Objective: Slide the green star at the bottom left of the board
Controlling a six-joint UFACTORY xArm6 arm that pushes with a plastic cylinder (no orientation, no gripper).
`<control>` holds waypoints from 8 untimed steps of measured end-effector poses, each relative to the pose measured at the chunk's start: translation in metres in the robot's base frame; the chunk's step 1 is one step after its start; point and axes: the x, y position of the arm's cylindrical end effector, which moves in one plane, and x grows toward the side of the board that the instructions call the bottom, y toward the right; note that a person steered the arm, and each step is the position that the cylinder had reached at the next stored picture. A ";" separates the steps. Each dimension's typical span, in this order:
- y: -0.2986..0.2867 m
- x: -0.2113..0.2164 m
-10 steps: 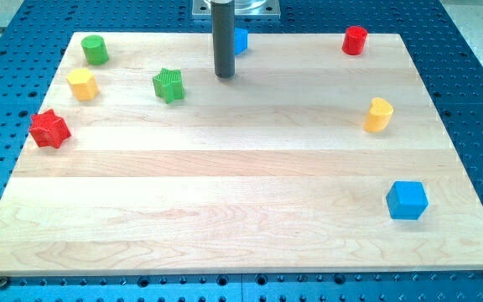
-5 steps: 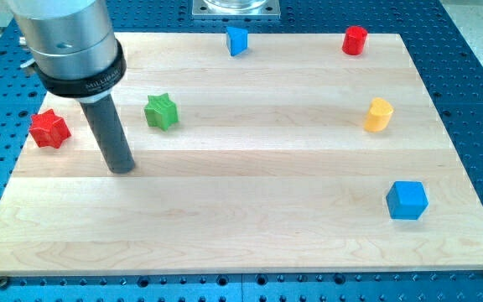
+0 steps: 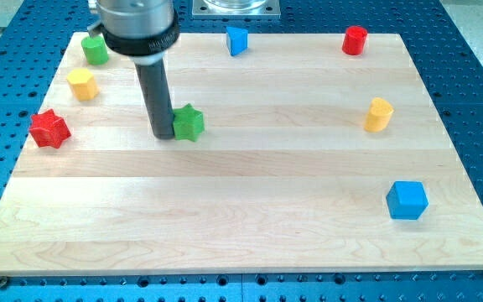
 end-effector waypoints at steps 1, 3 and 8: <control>0.005 -0.009; -0.005 -0.060; 0.109 0.034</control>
